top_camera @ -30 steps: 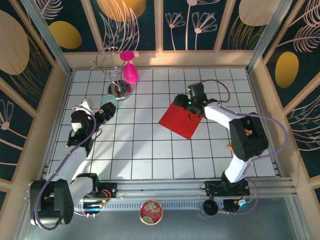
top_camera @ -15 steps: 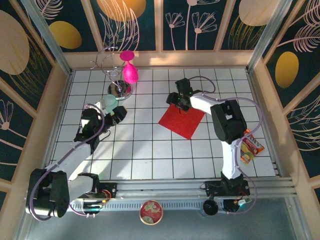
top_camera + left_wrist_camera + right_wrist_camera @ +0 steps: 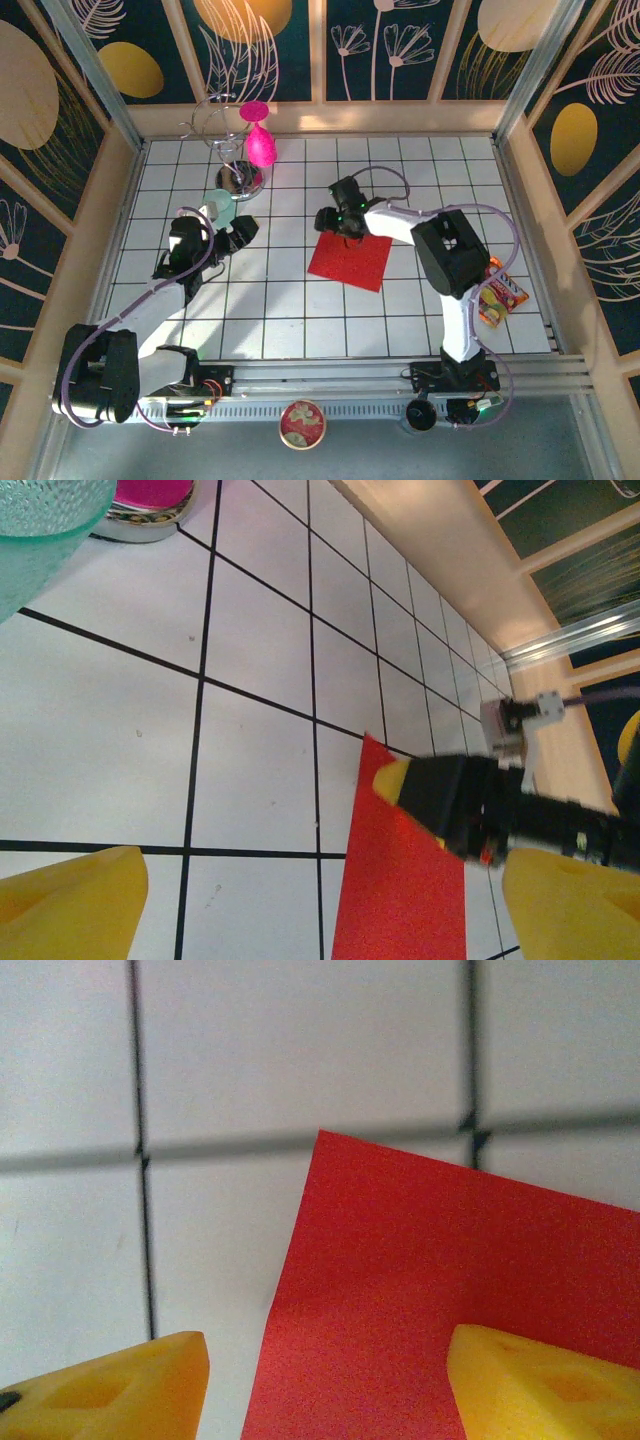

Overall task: Fold a paper plane with a square sheet of paper (pick it up from the middle)
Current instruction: Move the square sheet of paper to the center of the table, then first fold in half a square sheet of paper at the center of the table.

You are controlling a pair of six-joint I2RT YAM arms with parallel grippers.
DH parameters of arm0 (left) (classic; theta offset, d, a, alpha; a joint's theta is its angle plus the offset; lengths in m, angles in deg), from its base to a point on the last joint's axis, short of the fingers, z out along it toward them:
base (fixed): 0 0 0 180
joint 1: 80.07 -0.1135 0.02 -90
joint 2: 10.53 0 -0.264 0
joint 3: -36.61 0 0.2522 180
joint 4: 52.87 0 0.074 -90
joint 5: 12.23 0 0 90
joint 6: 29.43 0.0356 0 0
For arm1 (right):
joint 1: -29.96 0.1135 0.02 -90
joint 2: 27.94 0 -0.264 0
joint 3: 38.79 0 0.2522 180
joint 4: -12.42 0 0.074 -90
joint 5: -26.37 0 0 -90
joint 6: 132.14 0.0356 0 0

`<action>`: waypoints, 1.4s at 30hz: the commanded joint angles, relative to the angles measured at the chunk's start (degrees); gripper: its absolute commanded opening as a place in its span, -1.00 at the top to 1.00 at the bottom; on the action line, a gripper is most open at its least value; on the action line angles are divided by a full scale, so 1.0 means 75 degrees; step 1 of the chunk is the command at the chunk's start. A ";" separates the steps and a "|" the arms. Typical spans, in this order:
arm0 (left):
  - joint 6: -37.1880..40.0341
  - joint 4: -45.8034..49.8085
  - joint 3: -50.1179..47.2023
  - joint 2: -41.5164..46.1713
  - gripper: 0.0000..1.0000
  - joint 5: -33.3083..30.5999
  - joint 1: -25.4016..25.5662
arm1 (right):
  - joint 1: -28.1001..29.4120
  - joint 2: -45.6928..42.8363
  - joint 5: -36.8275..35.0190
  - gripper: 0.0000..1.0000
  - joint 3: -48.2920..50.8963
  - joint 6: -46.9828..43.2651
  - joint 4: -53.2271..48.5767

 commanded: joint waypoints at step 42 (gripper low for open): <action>-0.0814 0.2475 0.3398 -0.3858 -0.49 -0.1680 0.4773 | -0.0505 -0.4211 0.0637 0.14 0.4222 0.1852 -0.0058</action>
